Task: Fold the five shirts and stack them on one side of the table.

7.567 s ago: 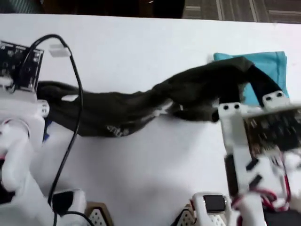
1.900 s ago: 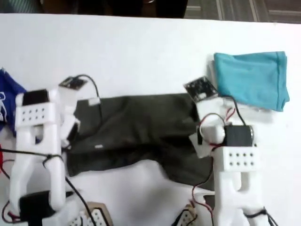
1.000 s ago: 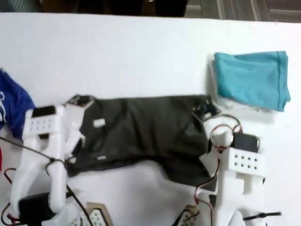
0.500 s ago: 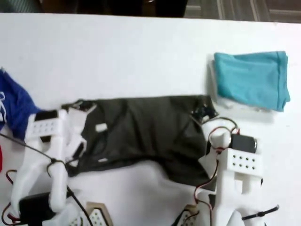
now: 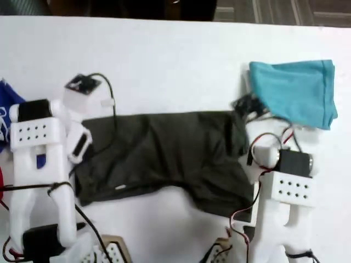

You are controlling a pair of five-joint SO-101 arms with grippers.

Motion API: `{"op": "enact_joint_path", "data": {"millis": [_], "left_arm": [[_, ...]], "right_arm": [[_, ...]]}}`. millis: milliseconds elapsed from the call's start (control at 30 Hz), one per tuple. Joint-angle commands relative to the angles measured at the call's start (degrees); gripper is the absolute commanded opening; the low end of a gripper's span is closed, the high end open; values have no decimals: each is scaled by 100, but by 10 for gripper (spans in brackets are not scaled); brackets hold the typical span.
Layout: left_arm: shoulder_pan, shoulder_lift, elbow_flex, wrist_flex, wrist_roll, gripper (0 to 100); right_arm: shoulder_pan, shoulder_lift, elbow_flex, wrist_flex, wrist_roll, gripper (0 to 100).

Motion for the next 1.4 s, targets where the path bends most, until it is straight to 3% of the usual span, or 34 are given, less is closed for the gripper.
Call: {"op": "enact_joint_path", "data": {"millis": [0,200,367,567,833,1100,1200,1367], "left_arm": [[264,167,-163,-475,202,20],[466,1925,-400,-1204,615,26],[422,3385,-1279,-1389,624,26],[132,4879,-2826,-1222,774,26],[9,6954,-5956,-114,782,26],[44,8712,-9613,1073,756,26],[18,8756,-9710,1073,756,26],[44,8044,-8875,1081,765,26]], "right_arm": [[-444,4,-352,-576,-519,22],[-1402,1552,-369,-1578,-862,19],[-1473,3002,-369,-2615,-1081,19],[-1429,4154,-563,-3090,-1073,19],[-1033,5684,-2048,-3055,-1073,19],[-1042,6809,-3727,-2105,-1081,19],[-1051,6818,-4123,-1771,-1081,19],[-1051,6774,-4563,-1095,-1090,19]]}}
